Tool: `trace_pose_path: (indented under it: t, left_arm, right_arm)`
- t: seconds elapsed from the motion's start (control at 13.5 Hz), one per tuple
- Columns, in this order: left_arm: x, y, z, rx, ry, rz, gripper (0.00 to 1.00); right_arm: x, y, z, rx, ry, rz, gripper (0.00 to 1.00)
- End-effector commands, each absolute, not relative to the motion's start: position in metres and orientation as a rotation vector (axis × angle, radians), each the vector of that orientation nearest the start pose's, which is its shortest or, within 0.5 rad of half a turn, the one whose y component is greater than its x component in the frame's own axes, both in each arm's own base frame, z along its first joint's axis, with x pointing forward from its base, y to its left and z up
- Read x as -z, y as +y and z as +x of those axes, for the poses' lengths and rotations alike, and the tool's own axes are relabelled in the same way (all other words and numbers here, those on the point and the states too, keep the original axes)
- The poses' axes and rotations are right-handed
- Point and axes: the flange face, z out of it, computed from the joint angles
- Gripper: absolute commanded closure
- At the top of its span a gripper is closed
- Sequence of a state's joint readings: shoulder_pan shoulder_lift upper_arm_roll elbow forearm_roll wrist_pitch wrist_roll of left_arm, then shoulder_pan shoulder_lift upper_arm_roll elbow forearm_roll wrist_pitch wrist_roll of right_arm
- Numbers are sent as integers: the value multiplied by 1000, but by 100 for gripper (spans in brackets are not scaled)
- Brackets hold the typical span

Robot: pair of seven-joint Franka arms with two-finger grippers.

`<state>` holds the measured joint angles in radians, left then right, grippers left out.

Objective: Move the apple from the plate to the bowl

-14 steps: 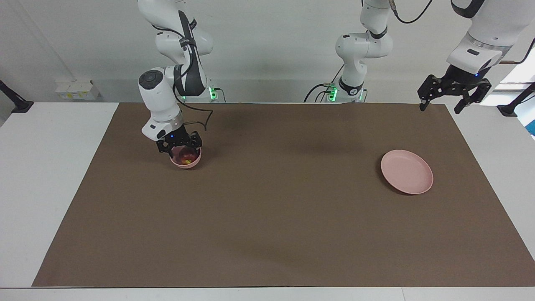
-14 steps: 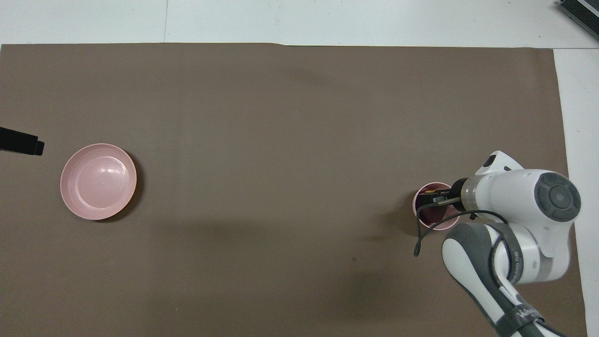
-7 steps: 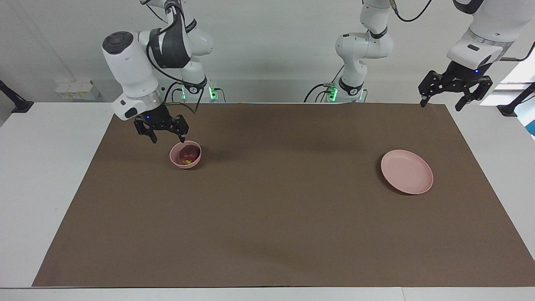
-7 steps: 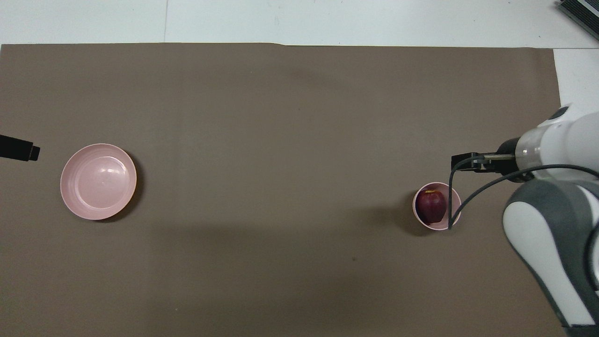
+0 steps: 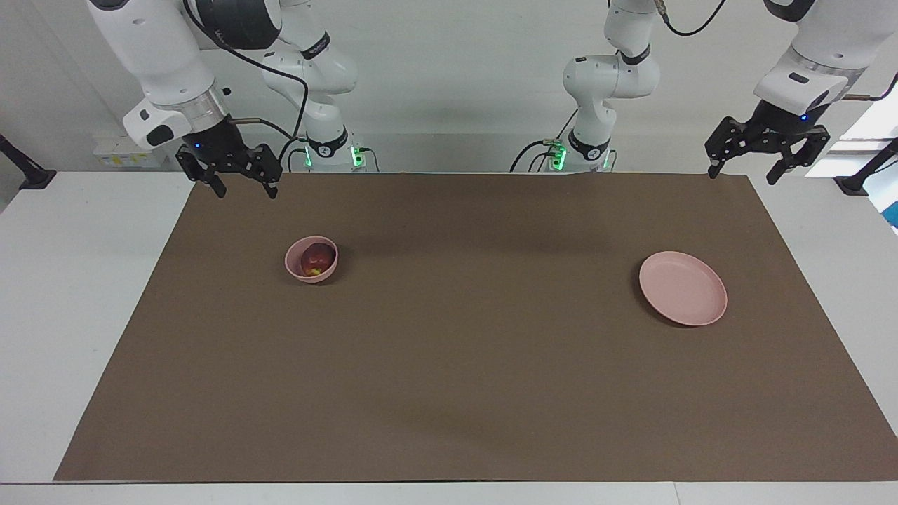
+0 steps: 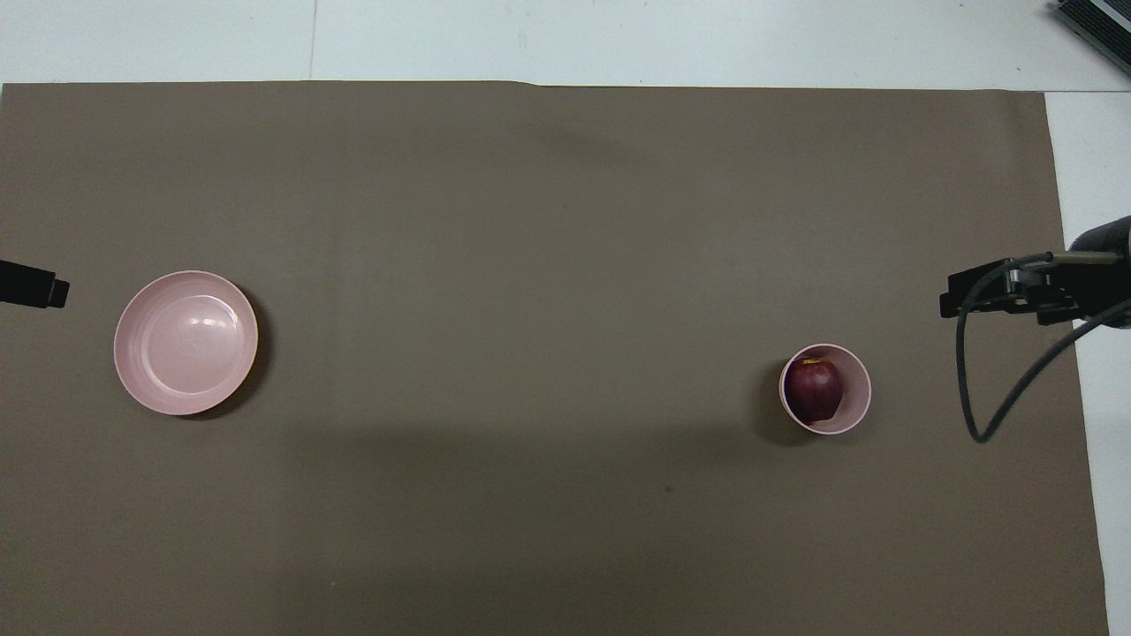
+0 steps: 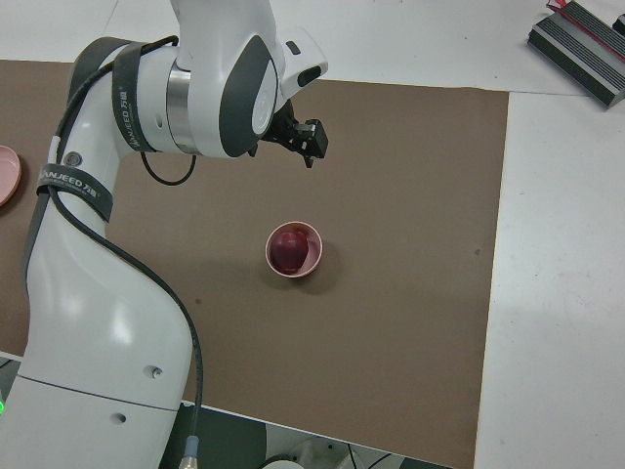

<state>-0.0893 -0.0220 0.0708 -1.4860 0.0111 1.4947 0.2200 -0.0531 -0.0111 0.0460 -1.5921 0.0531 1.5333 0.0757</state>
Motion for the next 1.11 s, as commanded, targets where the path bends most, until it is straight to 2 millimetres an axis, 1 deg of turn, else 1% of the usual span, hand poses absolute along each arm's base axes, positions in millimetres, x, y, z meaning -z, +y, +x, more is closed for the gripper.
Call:
trace_pose_path:
  t: [0.0, 0.3, 0.52, 0.59, 0.74, 0.89, 1.03]
  left_arm:
    - [-674, -14, 527, -7, 389, -3104, 0]
    - [-677, -14, 526, -9, 393, -3107, 0]
    - [-678, -15, 523, -2, 397, -3107, 0]
    - [-678, -16, 525, 10, 395, -3106, 0]
    - [-678, -10, 525, 13, 378, -3108, 0]
    - [-679, -9, 524, 10, 381, -3108, 0]
    - [-679, -9, 524, 10, 381, -3108, 0]
  right_arm:
    - [-629, -3, 568, -116, 159, -3111, 0]
    - [-637, -4, 579, -70, 132, -3142, 0]
    - [-635, 4, 581, -46, 118, -3133, 0]
    - [-639, 3, 583, -4, 131, -3121, 0]
    - [-637, 3, 583, -4, 138, -3118, 0]
    - [-637, 4, 582, -8, 136, -3120, 0]
    - [-637, 6, 581, -14, 176, -3115, 0]
